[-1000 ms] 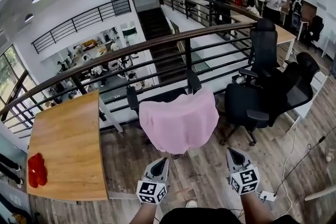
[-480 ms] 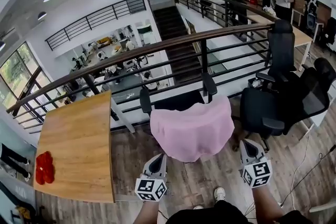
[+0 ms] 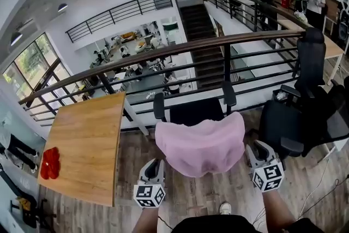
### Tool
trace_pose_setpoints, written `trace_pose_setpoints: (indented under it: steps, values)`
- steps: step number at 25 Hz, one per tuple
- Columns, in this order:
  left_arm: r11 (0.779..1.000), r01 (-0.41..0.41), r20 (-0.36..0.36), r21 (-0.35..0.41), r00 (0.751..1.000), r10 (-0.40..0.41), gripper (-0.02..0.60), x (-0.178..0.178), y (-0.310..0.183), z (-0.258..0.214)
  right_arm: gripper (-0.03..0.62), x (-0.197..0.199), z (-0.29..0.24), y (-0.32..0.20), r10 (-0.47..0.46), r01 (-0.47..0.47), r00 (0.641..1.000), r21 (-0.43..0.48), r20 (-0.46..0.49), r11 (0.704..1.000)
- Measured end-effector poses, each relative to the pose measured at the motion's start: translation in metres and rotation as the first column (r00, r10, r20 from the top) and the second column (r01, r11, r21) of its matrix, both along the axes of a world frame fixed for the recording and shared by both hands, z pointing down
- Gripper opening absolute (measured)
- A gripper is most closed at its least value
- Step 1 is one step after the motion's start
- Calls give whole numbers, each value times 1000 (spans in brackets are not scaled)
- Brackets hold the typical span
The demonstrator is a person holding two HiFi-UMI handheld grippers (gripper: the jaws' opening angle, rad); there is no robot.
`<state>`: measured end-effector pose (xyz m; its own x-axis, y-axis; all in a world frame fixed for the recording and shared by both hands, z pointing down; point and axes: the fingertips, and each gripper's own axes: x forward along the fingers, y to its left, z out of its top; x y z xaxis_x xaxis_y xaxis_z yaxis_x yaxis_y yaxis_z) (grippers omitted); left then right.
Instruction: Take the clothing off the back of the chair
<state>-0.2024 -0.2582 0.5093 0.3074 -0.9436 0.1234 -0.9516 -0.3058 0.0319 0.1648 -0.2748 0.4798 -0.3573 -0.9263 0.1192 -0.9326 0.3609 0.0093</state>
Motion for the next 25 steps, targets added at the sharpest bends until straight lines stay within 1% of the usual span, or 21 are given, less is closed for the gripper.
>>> trace_pose_setpoints:
  steps: [1,2,6,8,11,13,15,17,21,25]
  values:
    - [1000,7,10,-3,1000,-7,94,-2,-6,2,112,0,2,-10,-12,12,1000,-2,8,1000]
    - [1000,13,18,-8,1000,-13,115,-3,-12,4,123,0,3,-19,-23,23,1000,-4,15,1000]
    - [999,30,50,-19,998,-29,135,-5,-29,4,135,4,1,-44,-72,73,997,-11,41,997]
    - [999,30,54,-25,998,-28,160,-5,-36,4,137,5,0,-54,-100,101,994,-18,52,995]
    - [999,18,63,-44,998,-15,162,-5,-43,6,154,2,-1,-65,-148,150,988,-33,53,988]
    - [998,16,56,-56,998,-13,161,-6,-48,9,166,-3,4,-70,-194,197,980,-53,50,979]
    - [997,25,34,-67,999,-23,161,-10,-53,14,195,-7,12,-73,-235,237,971,-75,33,969]
    - [997,26,34,-76,999,-24,161,-13,-58,21,195,-9,19,-77,-261,260,965,-89,3,961]
    - [997,-26,66,-79,997,31,178,-7,-65,27,195,-14,25,-82,-295,293,956,-105,-5,950]
    - [995,-52,94,-81,994,60,238,-5,-77,32,200,-22,30,-89,-318,316,948,-116,4,941]
